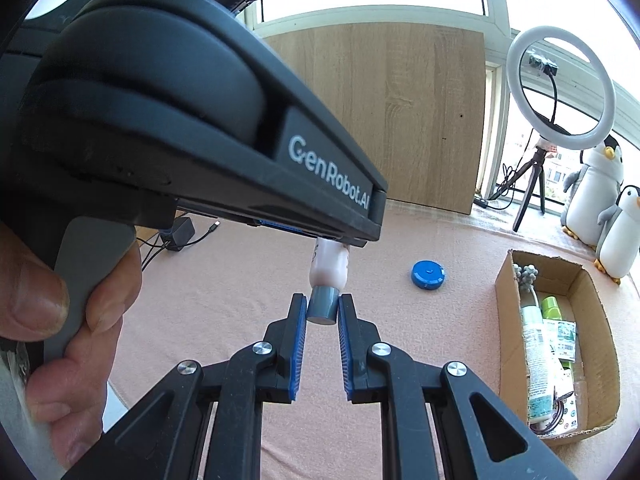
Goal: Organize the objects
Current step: 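Lift the pink-and-white tube with the right tool and carry it over the box, then open the right tool to drop the tube into the box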
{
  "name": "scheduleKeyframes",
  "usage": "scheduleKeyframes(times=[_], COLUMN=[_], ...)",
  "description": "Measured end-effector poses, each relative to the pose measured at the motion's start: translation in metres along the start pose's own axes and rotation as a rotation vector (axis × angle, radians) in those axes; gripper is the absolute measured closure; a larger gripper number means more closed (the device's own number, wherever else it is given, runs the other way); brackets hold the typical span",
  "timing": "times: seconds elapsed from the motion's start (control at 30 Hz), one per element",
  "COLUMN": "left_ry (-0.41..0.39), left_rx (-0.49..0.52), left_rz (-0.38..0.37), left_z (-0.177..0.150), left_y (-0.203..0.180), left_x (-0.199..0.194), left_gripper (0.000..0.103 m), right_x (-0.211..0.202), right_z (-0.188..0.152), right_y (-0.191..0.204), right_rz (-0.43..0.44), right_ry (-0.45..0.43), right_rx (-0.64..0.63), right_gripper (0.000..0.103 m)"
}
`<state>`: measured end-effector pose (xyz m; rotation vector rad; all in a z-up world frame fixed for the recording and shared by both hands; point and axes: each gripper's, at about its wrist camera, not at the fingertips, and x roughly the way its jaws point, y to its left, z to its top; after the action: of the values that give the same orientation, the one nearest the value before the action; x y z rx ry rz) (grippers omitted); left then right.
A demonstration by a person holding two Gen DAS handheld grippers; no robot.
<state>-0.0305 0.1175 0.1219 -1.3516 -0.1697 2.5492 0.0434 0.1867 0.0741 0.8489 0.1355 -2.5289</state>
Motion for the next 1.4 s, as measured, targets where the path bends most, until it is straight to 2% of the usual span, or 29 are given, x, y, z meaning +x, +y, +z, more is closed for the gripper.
scheduleKeyframes(times=[0.3, 0.77, 1.07, 1.17, 1.2, 1.23, 1.27, 1.3, 1.4], left_ry=[0.033, 0.101, 0.111, 0.093, 0.082, 0.075, 0.061, 0.04, 0.007], left_rx=[0.101, 0.291, 0.386, 0.388, 0.385, 0.376, 0.363, 0.35, 0.319], left_rz=[-0.043, -0.148, -0.212, -0.201, -0.179, -0.158, -0.142, -0.128, -0.083], left_z=[0.009, 0.015, 0.015, 0.016, 0.017, 0.018, 0.019, 0.02, 0.024], left_y=[-0.055, -0.18, -0.253, -0.264, -0.264, -0.262, -0.257, -0.251, -0.225], left_x=[0.025, 0.09, 0.119, 0.13, 0.134, 0.137, 0.138, 0.138, 0.134], left_gripper=[0.075, 0.075, 0.075, 0.071, 0.06, 0.04, 0.031, 0.02, 0.017], right_x=[-0.017, -0.043, -0.06, -0.058, -0.055, -0.055, -0.057, -0.06, -0.066], right_z=[-0.013, -0.048, -0.065, -0.07, -0.073, -0.075, -0.077, -0.079, -0.082], right_y=[-0.037, -0.128, -0.175, -0.188, -0.193, -0.197, -0.2, -0.201, -0.199], right_rz=[-0.071, -0.232, -0.331, -0.377, -0.389, -0.396, -0.403, -0.412, -0.425], right_ry=[-0.018, -0.036, -0.052, -0.032, -0.013, -0.004, -0.005, -0.008, -0.004], right_rx=[0.088, 0.253, 0.323, 0.33, 0.337, 0.351, 0.362, 0.366, 0.368], right_gripper=[0.089, 0.089, 0.089, 0.088, 0.087, 0.079, 0.071, 0.069, 0.068])
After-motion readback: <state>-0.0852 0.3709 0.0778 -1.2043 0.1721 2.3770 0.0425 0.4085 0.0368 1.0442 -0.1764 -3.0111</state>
